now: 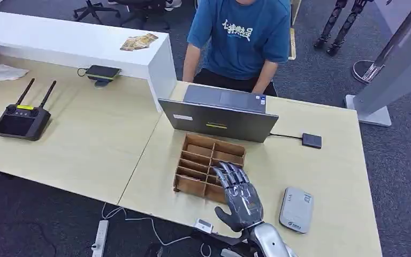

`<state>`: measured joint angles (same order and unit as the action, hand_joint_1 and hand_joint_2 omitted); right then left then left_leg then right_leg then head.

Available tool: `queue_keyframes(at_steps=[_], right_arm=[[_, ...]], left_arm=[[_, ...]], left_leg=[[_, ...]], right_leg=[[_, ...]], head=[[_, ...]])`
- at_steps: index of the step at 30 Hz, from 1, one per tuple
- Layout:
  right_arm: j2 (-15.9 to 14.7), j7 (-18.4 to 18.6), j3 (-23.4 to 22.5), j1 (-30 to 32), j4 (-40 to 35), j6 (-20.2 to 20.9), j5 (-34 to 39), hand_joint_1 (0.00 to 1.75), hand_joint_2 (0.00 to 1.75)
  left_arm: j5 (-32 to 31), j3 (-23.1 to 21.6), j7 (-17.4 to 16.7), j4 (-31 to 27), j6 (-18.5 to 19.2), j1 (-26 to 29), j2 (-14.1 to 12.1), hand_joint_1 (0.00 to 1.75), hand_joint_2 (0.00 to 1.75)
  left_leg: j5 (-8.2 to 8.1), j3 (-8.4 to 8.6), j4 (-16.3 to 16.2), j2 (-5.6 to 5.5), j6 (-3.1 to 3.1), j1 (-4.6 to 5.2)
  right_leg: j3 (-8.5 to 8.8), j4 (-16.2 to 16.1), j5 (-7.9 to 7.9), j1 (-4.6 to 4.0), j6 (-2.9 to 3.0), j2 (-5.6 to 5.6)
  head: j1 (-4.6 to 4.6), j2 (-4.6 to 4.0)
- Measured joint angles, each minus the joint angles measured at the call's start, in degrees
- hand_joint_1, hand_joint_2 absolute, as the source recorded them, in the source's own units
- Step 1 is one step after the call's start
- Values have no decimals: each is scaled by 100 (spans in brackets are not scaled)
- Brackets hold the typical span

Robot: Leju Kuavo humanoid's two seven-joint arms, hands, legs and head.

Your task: Pass the card to the sensor for recognition and then transmit it.

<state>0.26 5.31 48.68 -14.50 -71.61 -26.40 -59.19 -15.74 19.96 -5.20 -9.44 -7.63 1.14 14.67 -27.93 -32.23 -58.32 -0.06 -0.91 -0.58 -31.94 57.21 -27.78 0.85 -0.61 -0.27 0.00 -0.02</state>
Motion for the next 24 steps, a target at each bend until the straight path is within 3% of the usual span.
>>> queue_keyframes(at_steps=[14, 22, 23, 24], right_arm=[[332, 79, 2, -225, 531, -17, -4, 0, 175], [359, 72, 2, -285, 798, -59, -20, 0, 175], [361, 103, 2, -296, 813, -44, -26, 2, 175], [361, 131, 2, -304, 824, -15, -31, 17, 175]], left_arm=[[-57, 0, -9, 0, 28, -3, 0, 0, 0], [-85, 0, -9, 0, 46, -3, -2, 0, 0], [-85, 0, -9, 0, 44, -3, 0, 0, 0], [-85, 0, -9, 0, 44, -2, 0, 0, 0]], left_leg=[[1, 1, 0, 2, -1, -2], [1, -1, 0, 1, -1, -1], [1, -1, 0, 0, -1, -1], [1, -1, 0, 0, -1, -1]], right_leg=[[-1, 0, 0, -2, 0, 2], [-1, 0, 0, -1, 0, 1], [-1, 0, 0, -1, 0, 0], [-1, 0, 0, -1, 0, 0]], head=[[0, 0], [2, 0], [2, 0], [0, 0]])
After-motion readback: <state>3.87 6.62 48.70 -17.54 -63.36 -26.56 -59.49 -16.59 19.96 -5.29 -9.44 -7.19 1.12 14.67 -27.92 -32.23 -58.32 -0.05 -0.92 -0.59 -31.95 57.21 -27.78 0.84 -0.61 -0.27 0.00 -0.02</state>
